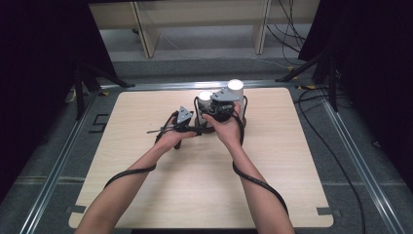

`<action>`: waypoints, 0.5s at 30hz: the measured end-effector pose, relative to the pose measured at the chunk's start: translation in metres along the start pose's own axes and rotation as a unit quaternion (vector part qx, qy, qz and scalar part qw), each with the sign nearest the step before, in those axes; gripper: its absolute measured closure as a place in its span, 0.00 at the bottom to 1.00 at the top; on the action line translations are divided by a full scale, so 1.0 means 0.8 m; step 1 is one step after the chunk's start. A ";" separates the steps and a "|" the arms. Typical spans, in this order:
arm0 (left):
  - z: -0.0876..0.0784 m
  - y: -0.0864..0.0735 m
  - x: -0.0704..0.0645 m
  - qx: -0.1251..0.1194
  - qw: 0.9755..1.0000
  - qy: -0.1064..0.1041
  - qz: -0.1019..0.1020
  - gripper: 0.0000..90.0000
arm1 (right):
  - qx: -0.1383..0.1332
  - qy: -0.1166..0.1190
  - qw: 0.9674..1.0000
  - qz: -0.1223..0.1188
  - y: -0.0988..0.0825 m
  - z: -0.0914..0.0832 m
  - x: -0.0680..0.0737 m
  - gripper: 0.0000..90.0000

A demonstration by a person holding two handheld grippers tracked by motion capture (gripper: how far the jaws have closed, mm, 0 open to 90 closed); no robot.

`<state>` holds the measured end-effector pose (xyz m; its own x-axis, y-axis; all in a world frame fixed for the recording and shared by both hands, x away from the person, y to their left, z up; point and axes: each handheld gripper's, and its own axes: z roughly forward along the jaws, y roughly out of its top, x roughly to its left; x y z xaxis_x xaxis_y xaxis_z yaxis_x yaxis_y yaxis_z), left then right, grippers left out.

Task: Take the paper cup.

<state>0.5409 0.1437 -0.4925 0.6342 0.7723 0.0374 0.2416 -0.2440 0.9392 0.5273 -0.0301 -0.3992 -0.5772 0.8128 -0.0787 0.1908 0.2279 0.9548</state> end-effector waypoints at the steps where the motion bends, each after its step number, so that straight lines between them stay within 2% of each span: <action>1: 0.004 0.002 -0.001 0.001 1.000 0.001 0.004 0.24 | 0.005 -0.004 1.000 -0.009 0.001 0.004 0.001 0.33; 3: 0.007 0.002 -0.001 0.001 1.000 0.000 0.004 0.24 | 0.008 -0.009 1.000 -0.003 0.002 0.007 0.000 0.33; 5: 0.008 0.004 -0.001 0.012 1.000 0.000 0.012 0.24 | 0.012 -0.010 1.000 -0.007 0.003 0.011 -0.003 0.33; 6: 0.011 0.004 -0.002 0.007 1.000 0.001 0.005 0.24 | 0.013 -0.013 1.000 -0.007 0.004 0.013 -0.003 0.33; 10: 0.014 0.005 -0.004 0.006 1.000 -0.003 0.003 0.24 | 0.014 -0.014 1.000 -0.009 0.007 0.016 -0.005 0.33; 13: 0.015 0.007 -0.004 0.015 1.000 -0.005 0.015 0.25 | 0.017 -0.012 1.000 -0.009 0.006 0.024 -0.005 0.33; 14: 0.015 0.007 -0.004 0.015 1.000 -0.005 0.015 0.25 | 0.017 -0.012 1.000 -0.009 0.006 0.024 -0.005 0.33; 15: 0.017 0.007 -0.006 0.006 1.000 -0.005 0.004 0.25 | 0.021 -0.018 1.000 -0.012 0.006 0.025 -0.005 0.33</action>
<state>0.5491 0.1309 -0.4923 0.6441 0.7638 0.0415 0.2456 -0.2578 0.9345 0.5464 -0.0214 -0.3999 -0.5540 0.8248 -0.1130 0.2098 0.2696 0.9398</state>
